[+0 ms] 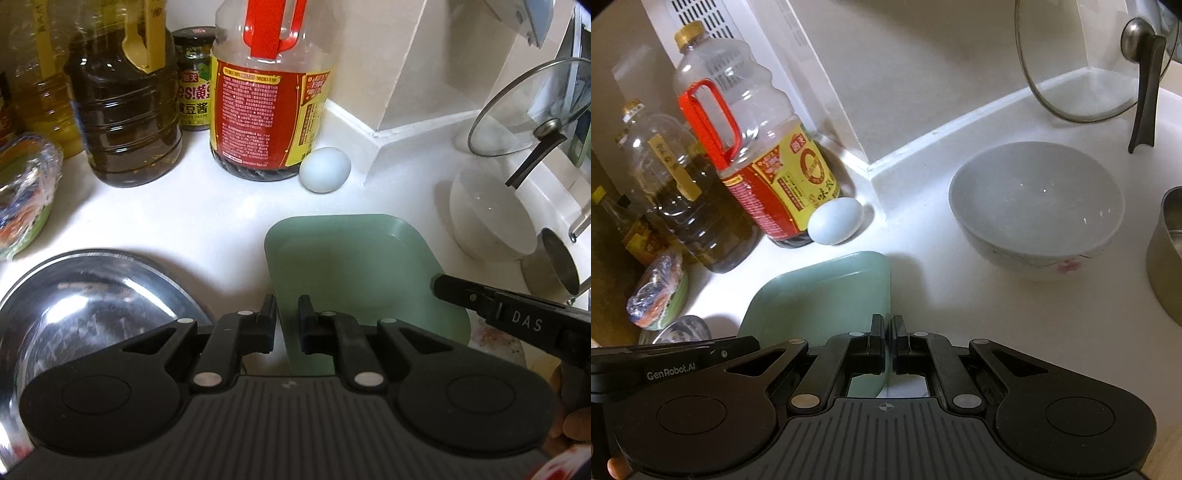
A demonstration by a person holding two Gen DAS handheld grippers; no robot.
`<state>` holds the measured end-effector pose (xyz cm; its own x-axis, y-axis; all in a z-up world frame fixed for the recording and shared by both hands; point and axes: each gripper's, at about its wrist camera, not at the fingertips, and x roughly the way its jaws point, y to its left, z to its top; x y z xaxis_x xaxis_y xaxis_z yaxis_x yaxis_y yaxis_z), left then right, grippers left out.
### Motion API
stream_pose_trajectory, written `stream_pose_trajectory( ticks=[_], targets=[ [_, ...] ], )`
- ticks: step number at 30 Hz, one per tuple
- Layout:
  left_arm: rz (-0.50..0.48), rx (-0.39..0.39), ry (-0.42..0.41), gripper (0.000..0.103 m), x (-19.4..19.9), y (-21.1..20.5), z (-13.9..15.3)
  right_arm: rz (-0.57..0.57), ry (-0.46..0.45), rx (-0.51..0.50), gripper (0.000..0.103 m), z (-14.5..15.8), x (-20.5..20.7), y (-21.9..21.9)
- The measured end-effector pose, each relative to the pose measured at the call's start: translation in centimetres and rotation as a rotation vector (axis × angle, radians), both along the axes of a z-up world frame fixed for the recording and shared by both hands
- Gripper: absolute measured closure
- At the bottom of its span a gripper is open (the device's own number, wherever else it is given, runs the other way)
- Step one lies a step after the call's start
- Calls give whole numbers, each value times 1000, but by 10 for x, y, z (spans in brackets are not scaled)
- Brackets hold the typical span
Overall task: Organize plates and bowls
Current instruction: 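Close the left gripper on the green tray edge while the right gripper also grips it, then carry the green tray with both grippers and lower it into the steel basin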
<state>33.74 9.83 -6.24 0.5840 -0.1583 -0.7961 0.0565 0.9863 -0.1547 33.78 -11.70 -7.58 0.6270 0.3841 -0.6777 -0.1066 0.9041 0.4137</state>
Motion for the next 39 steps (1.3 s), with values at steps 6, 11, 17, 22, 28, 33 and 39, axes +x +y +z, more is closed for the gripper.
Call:
stream_pose_trajectory(
  ticks=[6, 11, 17, 22, 28, 33, 39],
  targets=[
    [29, -7, -32, 92, -29, 1, 12, 34, -27, 10, 99, 12, -19, -3],
    [60, -15, -61, 92, -58, 1, 21, 67, -53, 17, 99, 22, -38, -3],
    [111, -17, -98, 92, -99, 0, 32, 115, -85, 25, 99, 35, -66, -3],
    [162, -16, -121, 92, -137, -1, 40, 165, -101, 32, 99, 44, -93, -4],
    [232, -6, -133, 92, -183, -4, 46, 227, -111, 42, 99, 52, -127, -2],
    [305, 9, -127, 92, -220, 2, 49, 290, -102, 56, 99, 53, -152, 7],
    [378, 29, -117, 92, -248, 21, 49, 366, -88, 70, 99, 51, -171, 32]
  ],
)
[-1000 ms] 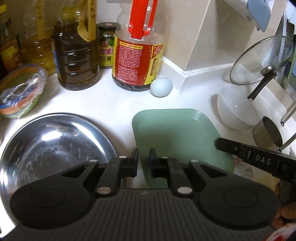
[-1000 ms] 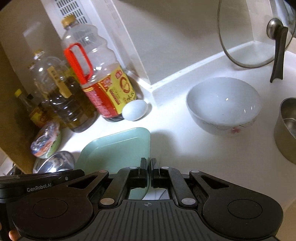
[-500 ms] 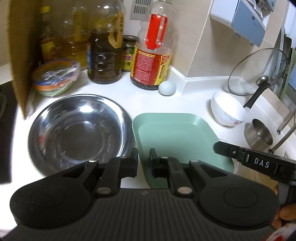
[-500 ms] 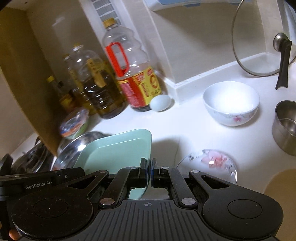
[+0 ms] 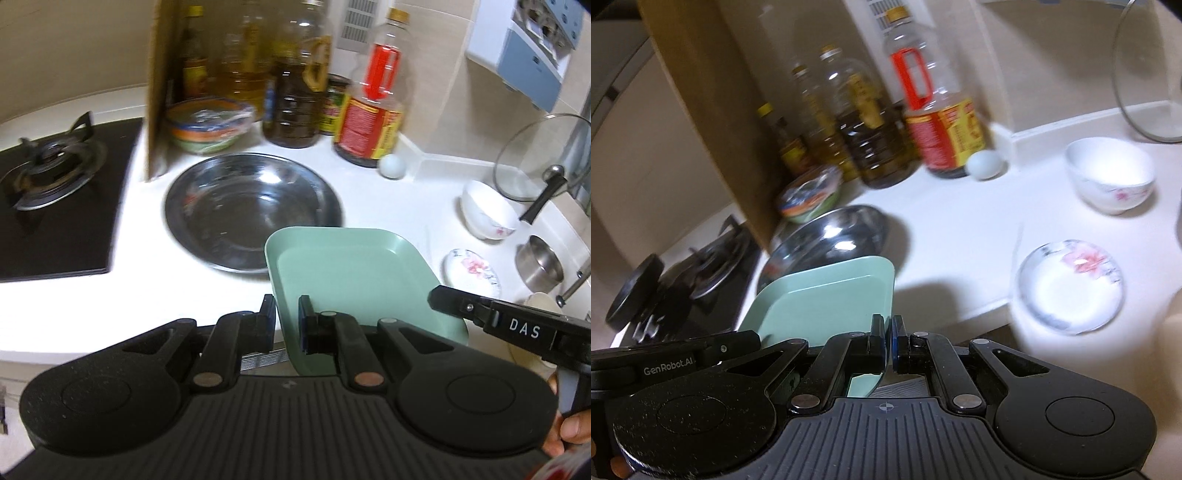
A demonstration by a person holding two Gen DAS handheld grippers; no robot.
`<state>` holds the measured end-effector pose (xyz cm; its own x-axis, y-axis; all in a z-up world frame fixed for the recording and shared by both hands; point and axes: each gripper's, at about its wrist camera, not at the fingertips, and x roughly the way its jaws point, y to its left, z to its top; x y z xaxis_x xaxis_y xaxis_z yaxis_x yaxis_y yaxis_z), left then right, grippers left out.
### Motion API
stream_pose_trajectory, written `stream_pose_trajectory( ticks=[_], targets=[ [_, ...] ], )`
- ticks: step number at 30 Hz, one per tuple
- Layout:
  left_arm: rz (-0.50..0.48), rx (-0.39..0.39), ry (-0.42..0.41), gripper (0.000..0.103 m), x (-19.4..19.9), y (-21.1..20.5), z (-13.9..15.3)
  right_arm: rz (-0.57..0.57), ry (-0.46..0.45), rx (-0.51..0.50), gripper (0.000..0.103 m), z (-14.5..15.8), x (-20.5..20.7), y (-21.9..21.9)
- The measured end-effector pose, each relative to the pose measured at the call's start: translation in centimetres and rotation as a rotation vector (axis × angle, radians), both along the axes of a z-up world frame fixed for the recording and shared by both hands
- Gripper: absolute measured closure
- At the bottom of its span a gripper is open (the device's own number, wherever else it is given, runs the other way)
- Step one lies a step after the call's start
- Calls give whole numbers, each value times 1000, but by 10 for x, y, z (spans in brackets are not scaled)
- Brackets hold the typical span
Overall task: Organize plates and bowls
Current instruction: 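Carry the green tray with both grippers and lower it into the steel basin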
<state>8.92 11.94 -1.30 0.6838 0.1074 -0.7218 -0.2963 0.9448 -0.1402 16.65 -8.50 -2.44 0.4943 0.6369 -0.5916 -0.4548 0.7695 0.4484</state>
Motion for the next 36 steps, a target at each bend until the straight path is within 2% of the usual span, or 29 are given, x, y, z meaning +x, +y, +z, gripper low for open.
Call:
stream_pose_trajectory(
  ticks=[9, 20, 27, 36],
  targets=[
    [43, -3, -5, 92, 4, 50, -5, 49, -9, -4, 99, -3, 9, 50],
    [14, -23, 6, 92, 58, 105, -16, 28, -2, -39, 99, -15, 57, 107],
    [-30, -44, 45, 92, 95, 120, -34, -15, 31, -83, 99, -30, 84, 123],
    [-57, -61, 97, 92, 122, 129, -55, -46, 76, -127, 99, -48, 105, 136]
  ],
)
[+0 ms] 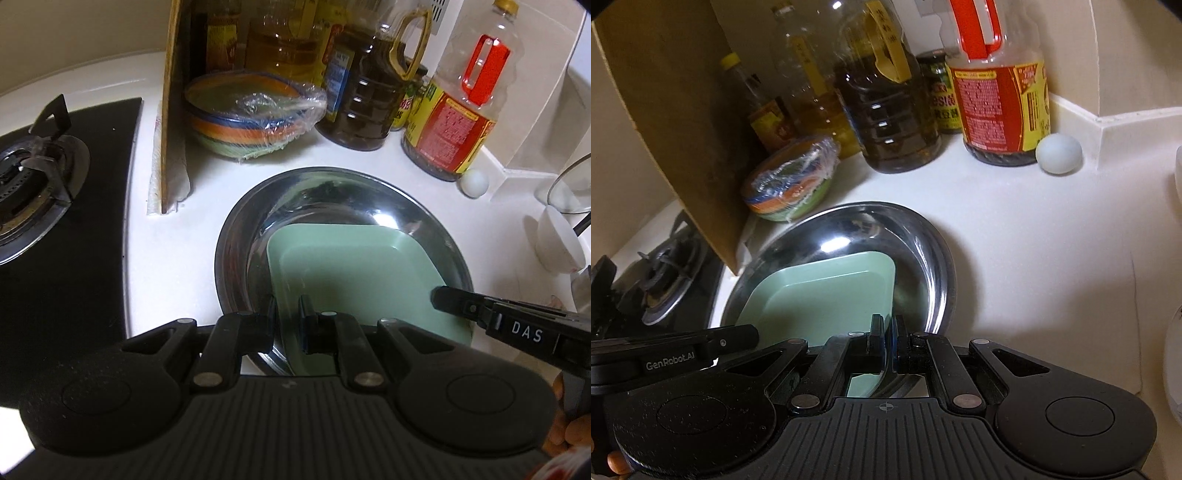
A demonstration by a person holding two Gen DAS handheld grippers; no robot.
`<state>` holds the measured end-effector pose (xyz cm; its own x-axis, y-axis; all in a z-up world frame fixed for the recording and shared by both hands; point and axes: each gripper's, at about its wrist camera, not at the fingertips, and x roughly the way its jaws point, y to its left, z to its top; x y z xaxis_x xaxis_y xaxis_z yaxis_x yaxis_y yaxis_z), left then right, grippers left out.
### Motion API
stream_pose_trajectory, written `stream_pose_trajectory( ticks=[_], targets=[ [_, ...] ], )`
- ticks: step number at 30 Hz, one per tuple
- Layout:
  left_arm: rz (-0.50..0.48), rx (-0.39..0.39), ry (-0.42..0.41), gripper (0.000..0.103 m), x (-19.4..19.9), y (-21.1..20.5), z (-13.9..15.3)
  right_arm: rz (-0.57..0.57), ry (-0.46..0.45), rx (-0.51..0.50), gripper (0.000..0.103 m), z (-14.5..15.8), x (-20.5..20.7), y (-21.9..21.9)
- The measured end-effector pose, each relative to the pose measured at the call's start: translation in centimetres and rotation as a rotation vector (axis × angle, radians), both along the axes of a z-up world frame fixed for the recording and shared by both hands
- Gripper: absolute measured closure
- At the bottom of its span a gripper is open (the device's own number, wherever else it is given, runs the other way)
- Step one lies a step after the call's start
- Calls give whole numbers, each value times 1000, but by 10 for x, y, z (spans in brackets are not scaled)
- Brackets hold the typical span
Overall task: Organize plates and bowls
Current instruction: 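Carry the green tray with both grippers and lower it into the steel basin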
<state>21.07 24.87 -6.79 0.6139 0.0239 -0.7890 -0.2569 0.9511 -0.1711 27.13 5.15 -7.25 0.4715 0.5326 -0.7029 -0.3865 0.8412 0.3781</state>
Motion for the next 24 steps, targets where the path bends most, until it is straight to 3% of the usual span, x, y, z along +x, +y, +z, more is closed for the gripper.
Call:
stream_pose_trajectory(
  ticks=[16, 24],
  targets=[
    [-16, -10, 43, 92, 17, 5, -16, -30, 26, -20, 99, -12, 13, 6],
    [-14, -3, 30, 85, 18, 3, -15, -57, 27, 8, 99, -11, 16, 2]
  ],
)
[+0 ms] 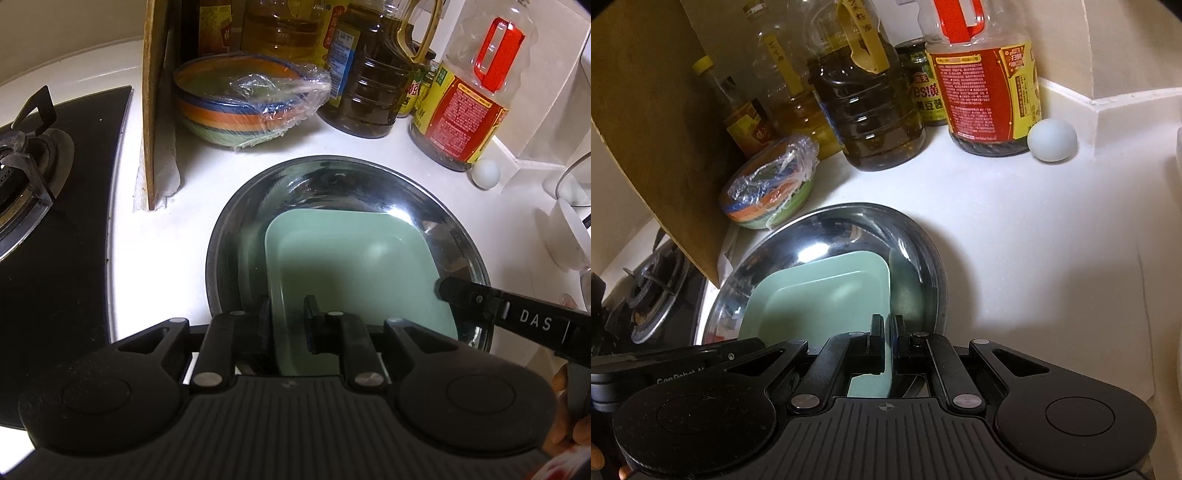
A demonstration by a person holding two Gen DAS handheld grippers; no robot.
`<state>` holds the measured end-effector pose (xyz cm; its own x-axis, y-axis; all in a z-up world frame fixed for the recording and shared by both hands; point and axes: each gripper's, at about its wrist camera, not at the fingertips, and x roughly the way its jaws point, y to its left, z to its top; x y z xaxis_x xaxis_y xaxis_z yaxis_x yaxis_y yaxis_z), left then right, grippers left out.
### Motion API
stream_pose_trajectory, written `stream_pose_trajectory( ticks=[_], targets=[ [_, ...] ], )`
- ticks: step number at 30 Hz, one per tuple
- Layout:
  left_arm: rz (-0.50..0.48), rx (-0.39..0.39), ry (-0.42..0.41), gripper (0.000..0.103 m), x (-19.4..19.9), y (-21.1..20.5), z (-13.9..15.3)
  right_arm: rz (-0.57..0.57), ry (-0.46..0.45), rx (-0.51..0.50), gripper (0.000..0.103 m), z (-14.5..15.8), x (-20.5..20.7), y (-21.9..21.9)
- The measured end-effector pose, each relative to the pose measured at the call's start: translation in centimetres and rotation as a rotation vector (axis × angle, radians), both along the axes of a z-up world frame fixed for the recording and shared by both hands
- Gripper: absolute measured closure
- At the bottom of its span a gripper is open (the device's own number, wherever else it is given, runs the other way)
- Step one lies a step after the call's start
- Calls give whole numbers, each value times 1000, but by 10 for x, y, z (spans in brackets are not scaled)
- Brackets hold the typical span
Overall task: Organize plates and bowls
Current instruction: 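Carry the green tray with both grippers and lower it into the steel basin, then open both grippers and withdraw them from the tray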
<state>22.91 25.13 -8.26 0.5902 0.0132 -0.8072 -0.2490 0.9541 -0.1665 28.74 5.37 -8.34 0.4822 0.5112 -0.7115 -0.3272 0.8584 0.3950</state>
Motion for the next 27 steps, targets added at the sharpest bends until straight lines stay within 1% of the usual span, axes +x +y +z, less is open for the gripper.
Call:
stream_pose_trajectory(
  ticks=[6, 10, 14, 15, 17, 18, 19, 20, 21, 27],
  targets=[
    [-13, 28, -30, 83, -4, -4, 7, 2, -28, 52, 99, 8, -3, -6],
    [-12, 35, -56, 83, -13, -9, 18, 13, -72, 54, 99, 19, -12, -9],
    [-15, 36, -74, 81, -26, -16, 31, 24, -73, 69, 97, 26, -22, -17],
    [-16, 34, -79, 79, -30, -18, 34, 24, -72, 72, 96, 28, -25, -20],
    [-15, 36, -90, 75, -39, -23, 40, 27, -71, 79, 90, 31, -32, -27],
    [-15, 41, -94, 74, -44, -26, 43, 27, -70, 82, 77, 32, -36, -31],
    [-17, 45, -97, 74, -49, -29, 45, 27, -71, 85, 58, 34, -40, -34],
    [-22, 46, -100, 74, -53, -32, 47, 26, -73, 90, 50, 35, -45, -39],
    [-27, 44, -101, 74, -58, -35, 48, 23, -76, 94, 46, 37, -50, -43],
    [-53, 28, -96, 73, -86, -59, 53, 3, -61, 86, 45, 42, -76, -69]
  ],
)
